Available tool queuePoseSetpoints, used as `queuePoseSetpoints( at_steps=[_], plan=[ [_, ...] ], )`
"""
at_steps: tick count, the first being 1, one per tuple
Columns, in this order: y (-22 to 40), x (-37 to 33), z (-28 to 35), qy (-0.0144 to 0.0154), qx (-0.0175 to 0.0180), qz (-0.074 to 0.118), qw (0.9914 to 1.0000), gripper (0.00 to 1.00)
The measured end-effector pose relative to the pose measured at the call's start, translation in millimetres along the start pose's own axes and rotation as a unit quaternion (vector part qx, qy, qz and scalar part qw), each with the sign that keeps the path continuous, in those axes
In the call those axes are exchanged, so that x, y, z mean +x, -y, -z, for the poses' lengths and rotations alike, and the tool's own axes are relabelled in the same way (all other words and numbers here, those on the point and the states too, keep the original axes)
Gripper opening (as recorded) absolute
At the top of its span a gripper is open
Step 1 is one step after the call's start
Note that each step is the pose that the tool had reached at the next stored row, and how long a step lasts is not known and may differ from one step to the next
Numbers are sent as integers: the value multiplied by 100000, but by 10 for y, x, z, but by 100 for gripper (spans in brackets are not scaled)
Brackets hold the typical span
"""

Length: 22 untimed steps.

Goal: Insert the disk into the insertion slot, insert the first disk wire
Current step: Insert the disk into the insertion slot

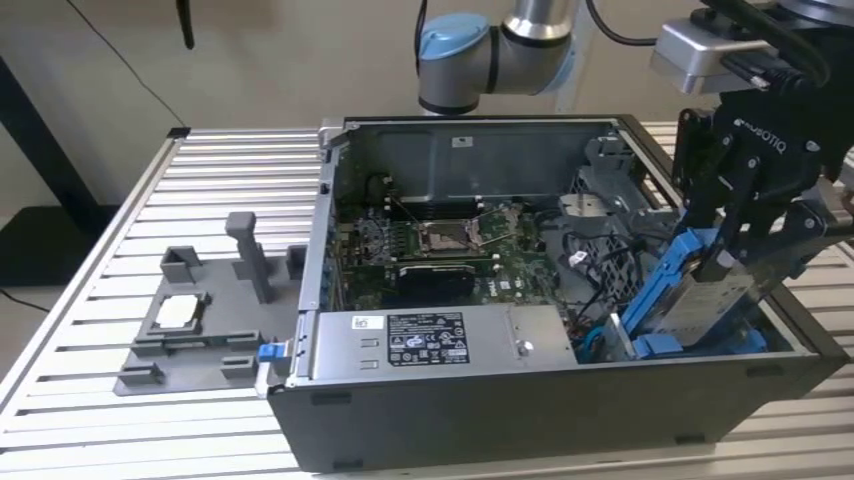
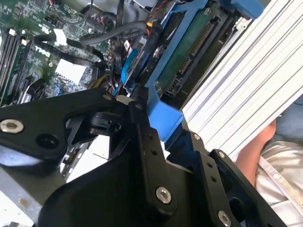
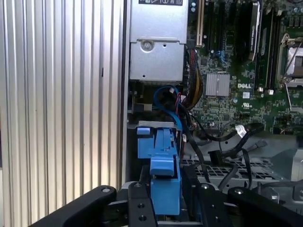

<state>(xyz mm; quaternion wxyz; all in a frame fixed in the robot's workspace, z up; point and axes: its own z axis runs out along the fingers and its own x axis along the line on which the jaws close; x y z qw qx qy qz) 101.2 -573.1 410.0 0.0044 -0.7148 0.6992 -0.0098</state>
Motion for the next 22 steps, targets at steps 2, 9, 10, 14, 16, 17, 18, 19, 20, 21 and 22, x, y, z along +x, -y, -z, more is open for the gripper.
queuePoseSetpoints(
  at_steps=[2,9,10,14,16,17,18,19,20,21,22],
  plan=[
    [0,0,2,-4,0,4,100000,40],
    [0,1,10,0,0,4,100000,32],
    [1,0,23,-28,-25,3,100000,32],
    [4,2,202,-4,-40,0,100000,32],
    [6,3,295,-11,-39,1,100000,32],
    [7,3,334,-18,-38,0,100000,32],
    [8,3,368,-5,-37,2,100000,32],
    [8,4,409,-4,-38,2,100000,32],
    [9,4,457,-18,-28,0,100000,32],
    [9,4,471,-7,76,10,100000,32],
    [4,4,469,82,316,1,99999,32]
  ],
)
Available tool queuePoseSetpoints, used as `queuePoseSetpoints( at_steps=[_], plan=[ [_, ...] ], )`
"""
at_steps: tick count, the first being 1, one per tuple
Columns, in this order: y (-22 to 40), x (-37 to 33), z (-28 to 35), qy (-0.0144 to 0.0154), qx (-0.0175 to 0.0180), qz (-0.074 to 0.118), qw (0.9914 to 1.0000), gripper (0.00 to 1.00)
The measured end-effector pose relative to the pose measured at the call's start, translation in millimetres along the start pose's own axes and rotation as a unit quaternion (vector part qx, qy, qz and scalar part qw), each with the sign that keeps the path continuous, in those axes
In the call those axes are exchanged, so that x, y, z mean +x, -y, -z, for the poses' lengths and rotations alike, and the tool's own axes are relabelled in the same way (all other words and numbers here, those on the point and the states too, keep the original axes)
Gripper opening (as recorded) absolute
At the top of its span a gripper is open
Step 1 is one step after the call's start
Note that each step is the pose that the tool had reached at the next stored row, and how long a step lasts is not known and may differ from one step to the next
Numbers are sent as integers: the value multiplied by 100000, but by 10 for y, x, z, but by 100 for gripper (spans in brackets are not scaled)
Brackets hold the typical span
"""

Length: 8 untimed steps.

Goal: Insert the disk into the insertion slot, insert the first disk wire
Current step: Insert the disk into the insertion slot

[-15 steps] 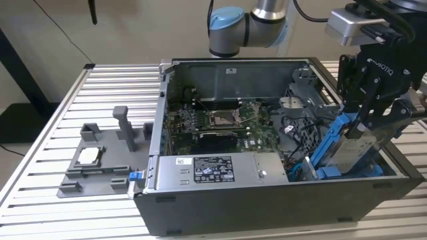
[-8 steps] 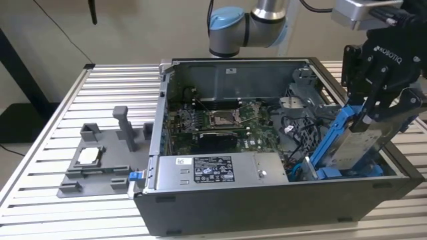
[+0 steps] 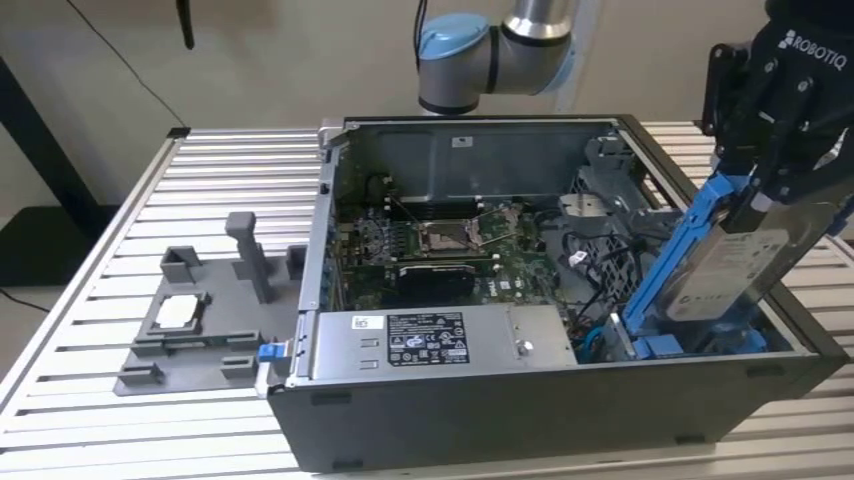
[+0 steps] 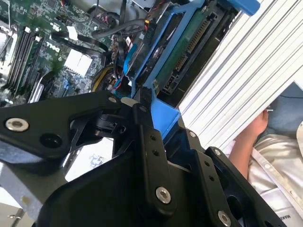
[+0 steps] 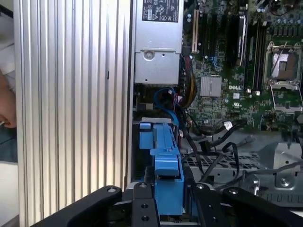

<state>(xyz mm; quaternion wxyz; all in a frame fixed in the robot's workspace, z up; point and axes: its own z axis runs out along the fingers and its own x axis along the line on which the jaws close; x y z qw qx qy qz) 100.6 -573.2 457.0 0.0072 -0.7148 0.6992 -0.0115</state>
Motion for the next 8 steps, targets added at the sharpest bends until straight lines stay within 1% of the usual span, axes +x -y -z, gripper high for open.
queuePoseSetpoints(
  at_steps=[2,3,4,8],
  plan=[
    [-27,-1,-12,79,806,2,99997,32],
    [-43,-1,-24,87,1044,2,99995,32],
    [-64,-2,-42,74,1204,4,99993,32],
    [-107,-3,-92,78,1257,6,99992,32]
  ],
)
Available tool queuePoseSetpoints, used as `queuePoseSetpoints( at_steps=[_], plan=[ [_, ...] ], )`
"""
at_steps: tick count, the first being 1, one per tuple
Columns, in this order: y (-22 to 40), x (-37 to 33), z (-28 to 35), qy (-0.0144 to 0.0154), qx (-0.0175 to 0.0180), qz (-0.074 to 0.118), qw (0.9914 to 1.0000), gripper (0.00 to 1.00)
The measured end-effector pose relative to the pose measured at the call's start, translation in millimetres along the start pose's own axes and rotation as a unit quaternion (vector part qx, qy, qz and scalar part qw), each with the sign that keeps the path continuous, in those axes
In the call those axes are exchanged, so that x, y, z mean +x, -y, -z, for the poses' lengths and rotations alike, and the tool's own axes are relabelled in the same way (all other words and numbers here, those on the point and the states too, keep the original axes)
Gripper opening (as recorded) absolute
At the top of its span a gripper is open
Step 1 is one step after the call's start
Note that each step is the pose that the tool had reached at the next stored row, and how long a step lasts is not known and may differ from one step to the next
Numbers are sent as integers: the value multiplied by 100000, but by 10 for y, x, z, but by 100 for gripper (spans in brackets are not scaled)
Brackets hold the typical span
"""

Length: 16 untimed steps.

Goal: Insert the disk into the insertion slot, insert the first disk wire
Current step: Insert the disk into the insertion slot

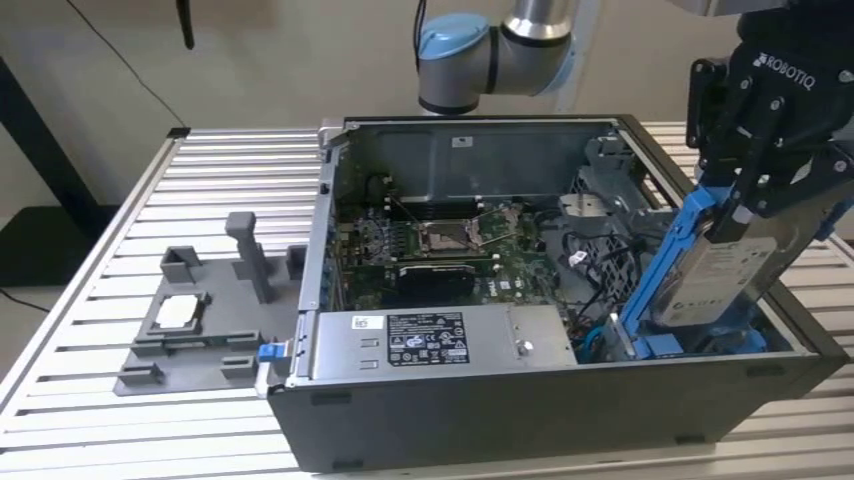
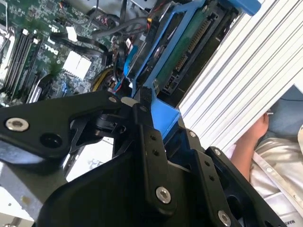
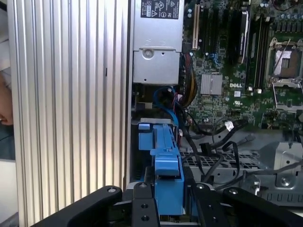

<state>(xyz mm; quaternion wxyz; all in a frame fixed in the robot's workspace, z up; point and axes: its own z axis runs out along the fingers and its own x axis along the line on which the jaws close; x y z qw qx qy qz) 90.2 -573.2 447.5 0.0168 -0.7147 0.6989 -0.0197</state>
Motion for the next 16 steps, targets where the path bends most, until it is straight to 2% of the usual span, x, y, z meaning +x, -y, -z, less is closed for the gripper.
queuePoseSetpoints(
  at_steps=[9,10,12,16],
  plan=[
    [-34,-1,-162,-12,75,1,100000,32],
    [-37,-2,-199,-5,75,-1,100000,32],
    [-39,-2,-233,-8,74,0,100000,32],
    [-39,-2,-236,-9,72,-4,100000,32]
  ],
)
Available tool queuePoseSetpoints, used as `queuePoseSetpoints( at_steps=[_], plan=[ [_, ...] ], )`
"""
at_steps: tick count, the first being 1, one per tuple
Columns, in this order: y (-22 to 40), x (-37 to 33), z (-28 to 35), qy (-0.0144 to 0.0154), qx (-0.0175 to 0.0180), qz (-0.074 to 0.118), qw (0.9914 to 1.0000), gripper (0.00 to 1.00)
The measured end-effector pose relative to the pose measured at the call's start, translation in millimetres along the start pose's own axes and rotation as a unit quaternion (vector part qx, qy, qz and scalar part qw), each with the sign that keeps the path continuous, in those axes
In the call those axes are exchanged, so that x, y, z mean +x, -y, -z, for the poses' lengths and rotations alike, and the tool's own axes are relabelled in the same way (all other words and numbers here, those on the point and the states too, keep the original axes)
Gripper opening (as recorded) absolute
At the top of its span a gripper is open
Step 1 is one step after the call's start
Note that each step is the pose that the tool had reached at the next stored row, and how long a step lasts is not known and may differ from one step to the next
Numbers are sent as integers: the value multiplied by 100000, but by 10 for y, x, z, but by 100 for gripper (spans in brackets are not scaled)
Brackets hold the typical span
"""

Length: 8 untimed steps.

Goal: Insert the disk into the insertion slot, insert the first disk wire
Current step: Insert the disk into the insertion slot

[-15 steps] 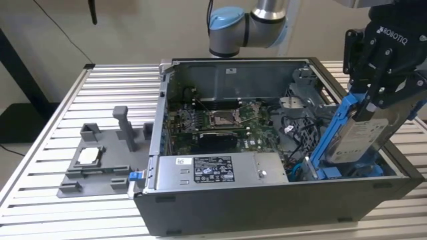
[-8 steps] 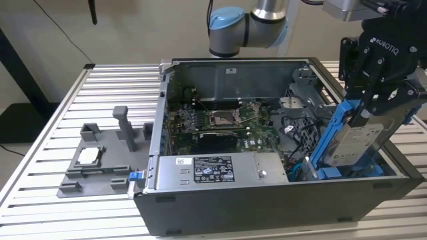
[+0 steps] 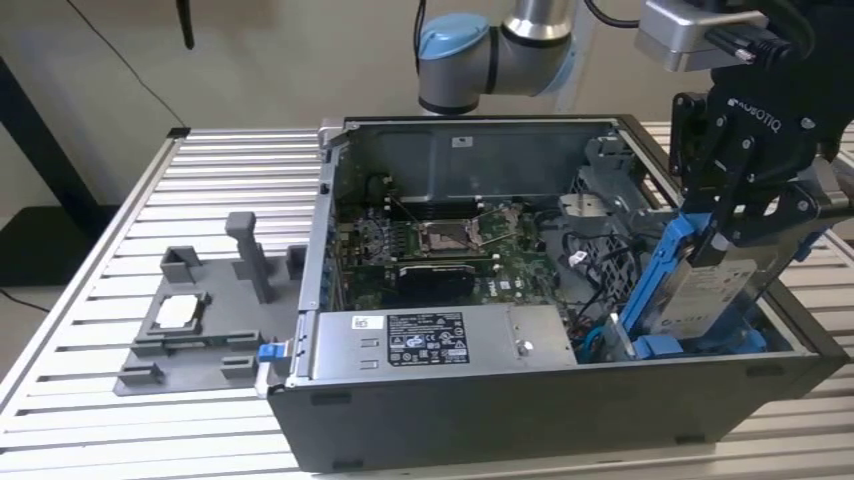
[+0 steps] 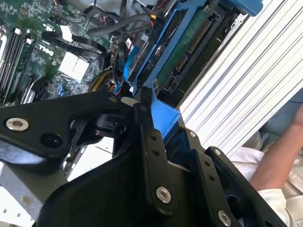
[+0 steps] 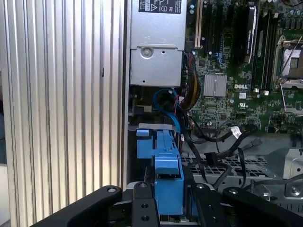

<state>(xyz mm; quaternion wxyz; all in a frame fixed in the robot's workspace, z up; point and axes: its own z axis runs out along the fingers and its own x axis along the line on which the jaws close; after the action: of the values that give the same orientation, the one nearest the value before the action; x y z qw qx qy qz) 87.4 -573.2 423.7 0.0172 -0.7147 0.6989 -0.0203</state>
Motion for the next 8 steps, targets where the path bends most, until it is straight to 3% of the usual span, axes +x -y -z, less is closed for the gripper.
queuePoseSetpoints(
  at_steps=[4,5,8],
  plan=[
    [0,1,16,-2,-4,-3,100000,34],
    [1,0,22,8,-4,-4,100000,40],
    [2,0,42,2,-5,-2,100000,40]
  ],
)
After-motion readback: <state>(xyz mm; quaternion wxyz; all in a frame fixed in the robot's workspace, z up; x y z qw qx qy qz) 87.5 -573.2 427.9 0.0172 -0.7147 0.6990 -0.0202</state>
